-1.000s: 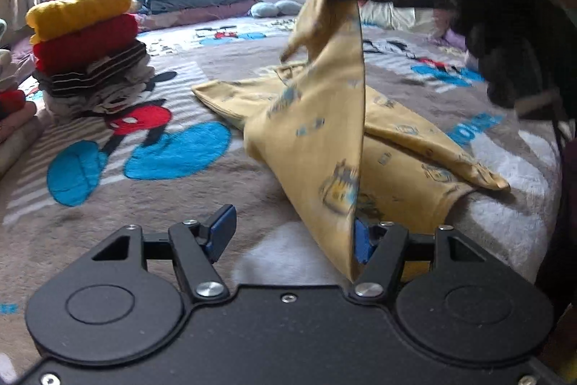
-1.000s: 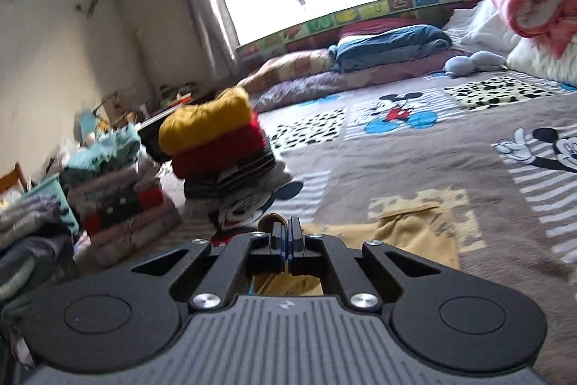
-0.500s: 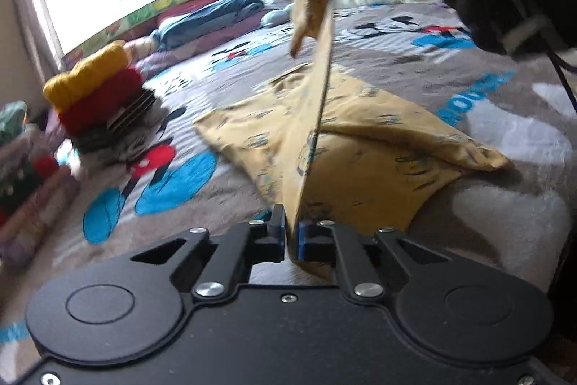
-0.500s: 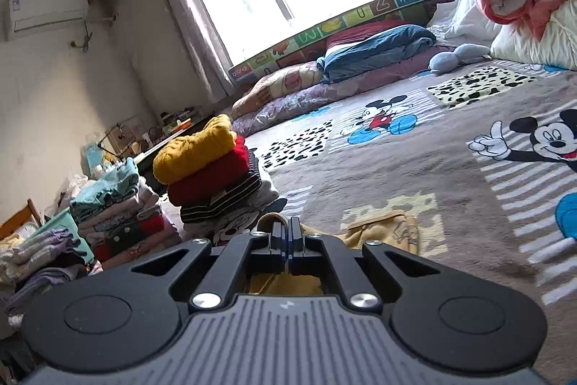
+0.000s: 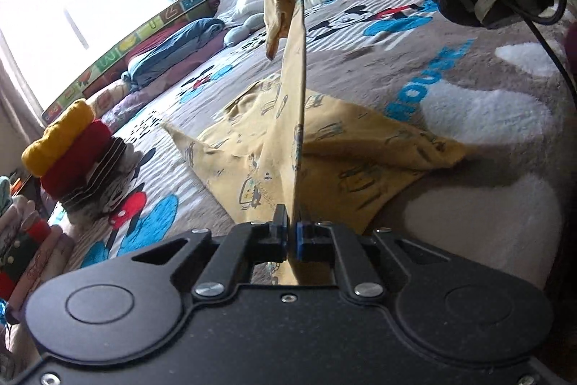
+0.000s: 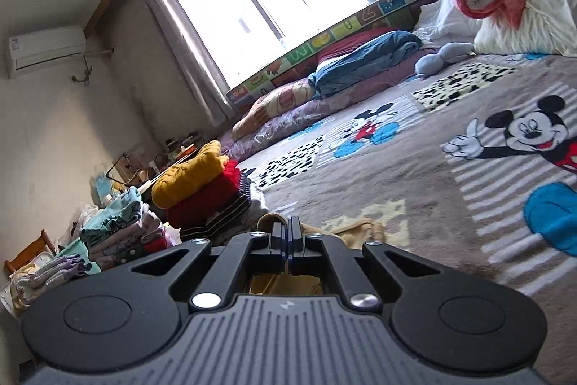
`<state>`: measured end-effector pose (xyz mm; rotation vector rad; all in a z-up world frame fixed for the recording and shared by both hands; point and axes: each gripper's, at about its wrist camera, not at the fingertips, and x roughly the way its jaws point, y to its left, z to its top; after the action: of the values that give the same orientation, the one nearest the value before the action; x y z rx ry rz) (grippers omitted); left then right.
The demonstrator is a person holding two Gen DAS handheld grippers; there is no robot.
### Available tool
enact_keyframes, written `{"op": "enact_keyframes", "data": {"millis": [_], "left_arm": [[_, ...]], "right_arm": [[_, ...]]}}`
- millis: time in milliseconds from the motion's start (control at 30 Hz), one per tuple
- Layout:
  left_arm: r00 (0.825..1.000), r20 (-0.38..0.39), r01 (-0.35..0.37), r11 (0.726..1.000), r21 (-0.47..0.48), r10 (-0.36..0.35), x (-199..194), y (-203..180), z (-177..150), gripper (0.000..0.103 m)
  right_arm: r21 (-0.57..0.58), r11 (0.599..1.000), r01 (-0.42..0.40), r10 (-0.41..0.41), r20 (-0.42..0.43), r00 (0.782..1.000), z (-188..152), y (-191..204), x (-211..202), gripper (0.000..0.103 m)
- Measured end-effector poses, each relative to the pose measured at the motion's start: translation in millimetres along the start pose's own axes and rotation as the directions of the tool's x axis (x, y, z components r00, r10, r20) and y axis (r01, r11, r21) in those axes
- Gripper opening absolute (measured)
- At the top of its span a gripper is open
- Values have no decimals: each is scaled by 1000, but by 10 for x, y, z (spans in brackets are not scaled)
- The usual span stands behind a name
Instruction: Fold clothes
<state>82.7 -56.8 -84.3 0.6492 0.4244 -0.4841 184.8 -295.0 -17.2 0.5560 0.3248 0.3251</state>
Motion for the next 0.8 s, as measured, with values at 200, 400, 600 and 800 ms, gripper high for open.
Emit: {"op": "enact_keyframes", "data": {"millis": [200,400,600,800], "left_arm": [[1000,-12,18,999,43,-17,57,-144,28,3],[998,-35,52,998,42,-50,90,-159,4,3],[958,64,288,946,-148,-281,-177,357,-55,35],[970,160,234,866,-442,-181,-300,1092,-246,32]], "right_arm": [[41,999,-4,3,14,1000,-64,-259,-155,3],[87,996,-18,17,15,1000,-253,-523,-277,3],[186,982,25,-22,-19,1000,-586,-807,-358,4],[247,969,-16,19,-10,1000,-688,-959,-375,4]]}}
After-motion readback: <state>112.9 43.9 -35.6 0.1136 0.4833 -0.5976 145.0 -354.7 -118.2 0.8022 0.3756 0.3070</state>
